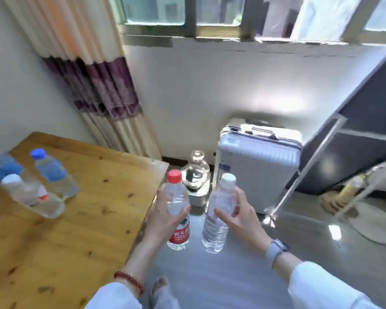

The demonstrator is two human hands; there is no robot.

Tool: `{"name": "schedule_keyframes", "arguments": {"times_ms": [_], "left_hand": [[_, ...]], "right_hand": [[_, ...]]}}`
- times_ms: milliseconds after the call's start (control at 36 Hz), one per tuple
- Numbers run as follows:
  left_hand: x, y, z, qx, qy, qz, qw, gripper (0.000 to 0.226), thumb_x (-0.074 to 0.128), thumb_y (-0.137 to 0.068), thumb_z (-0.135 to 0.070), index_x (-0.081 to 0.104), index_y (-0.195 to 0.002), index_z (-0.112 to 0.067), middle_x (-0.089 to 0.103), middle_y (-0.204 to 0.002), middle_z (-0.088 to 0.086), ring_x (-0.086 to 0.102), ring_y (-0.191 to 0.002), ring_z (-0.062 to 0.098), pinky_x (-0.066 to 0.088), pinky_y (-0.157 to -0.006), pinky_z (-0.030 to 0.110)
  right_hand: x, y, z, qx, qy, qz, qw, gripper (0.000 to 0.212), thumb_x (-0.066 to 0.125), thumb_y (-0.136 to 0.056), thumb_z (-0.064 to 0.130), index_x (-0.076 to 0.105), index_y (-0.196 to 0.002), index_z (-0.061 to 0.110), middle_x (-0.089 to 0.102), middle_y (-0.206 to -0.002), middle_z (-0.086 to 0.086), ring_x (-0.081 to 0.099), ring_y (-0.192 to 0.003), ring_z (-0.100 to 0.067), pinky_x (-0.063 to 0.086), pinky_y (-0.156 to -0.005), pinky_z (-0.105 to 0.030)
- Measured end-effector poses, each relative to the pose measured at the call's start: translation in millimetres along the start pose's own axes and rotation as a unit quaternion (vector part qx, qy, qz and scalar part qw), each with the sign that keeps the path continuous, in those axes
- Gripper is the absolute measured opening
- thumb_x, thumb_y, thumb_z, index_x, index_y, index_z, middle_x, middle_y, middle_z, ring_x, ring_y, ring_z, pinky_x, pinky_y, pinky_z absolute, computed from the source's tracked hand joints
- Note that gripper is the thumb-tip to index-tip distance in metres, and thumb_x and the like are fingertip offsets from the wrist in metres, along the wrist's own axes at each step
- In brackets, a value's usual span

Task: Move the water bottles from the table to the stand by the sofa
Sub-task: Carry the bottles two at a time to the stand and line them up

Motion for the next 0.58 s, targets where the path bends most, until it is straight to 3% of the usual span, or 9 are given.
{"name": "schedule_keyframes", "arguments": {"times_ms": [83, 167, 250, 444, 583], "left_hand": [[81, 9, -56, 0.052, 0.026, 0.094, 0.994, 0.08, 0.074, -0.072, -0.039, 0.025, -0.135, -0.028, 0.059, -0.119, -0.004, 0.055, -0.107, 0.013, 0.044, -0.088, 0.033], [158, 23, -114, 0.095, 0.045, 0.176, 0.979, 0.079, 0.074, -0.074, -0.036, 0.025, -0.135, -0.026, 0.06, -0.119, 0.001, 0.058, -0.109, 0.014, 0.048, -0.092, 0.044], [233, 42, -171, 0.148, 0.041, 0.257, 0.954, 0.071, 0.071, -0.072, -0.046, 0.025, -0.125, -0.037, 0.059, -0.111, -0.009, 0.059, -0.102, 0.01, 0.049, -0.089, 0.041], [413, 95, -295, 0.25, -0.002, 0.405, 0.88, 0.062, 0.071, -0.07, -0.044, 0.024, -0.11, -0.054, 0.058, -0.106, -0.016, 0.062, -0.097, 0.014, 0.051, -0.082, 0.038], [547, 146, -375, 0.297, -0.01, 0.48, 0.825, 0.07, 0.071, -0.067, -0.048, 0.029, -0.123, -0.04, 0.059, -0.114, -0.009, 0.061, -0.102, 0.018, 0.051, -0.086, 0.045]], "right_hand": [[-80, 35, -36, 0.027, 0.021, -0.084, 0.996, 0.073, 0.07, -0.071, 0.051, 0.032, -0.131, 0.034, 0.054, -0.109, 0.018, 0.058, -0.094, -0.009, 0.046, -0.083, -0.029], [-153, 74, -72, 0.075, 0.038, -0.164, 0.983, 0.066, 0.071, -0.072, 0.044, 0.035, -0.127, 0.032, 0.053, -0.109, 0.016, 0.056, -0.098, -0.014, 0.046, -0.086, -0.034], [-220, 117, -111, 0.121, 0.001, -0.238, 0.964, 0.06, 0.072, -0.072, 0.043, 0.038, -0.121, 0.032, 0.061, -0.106, 0.007, 0.061, -0.101, -0.021, 0.049, -0.088, -0.044], [-359, 218, -206, 0.219, 0.03, -0.412, 0.884, 0.063, 0.064, -0.069, 0.057, 0.037, -0.124, 0.042, 0.063, -0.11, 0.007, 0.061, -0.094, -0.019, 0.049, -0.077, -0.032], [-463, 282, -273, 0.271, 0.053, -0.492, 0.825, 0.062, 0.059, -0.067, 0.063, 0.041, -0.122, 0.04, 0.062, -0.099, 0.012, 0.06, -0.08, -0.016, 0.051, -0.073, -0.033]]}}
Point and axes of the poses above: each hand's wrist, its own y-axis away from the middle knuckle, its own x-axis out of the palm, z = x × y, the point moved 3 cm from there along -y, towards the middle knuckle
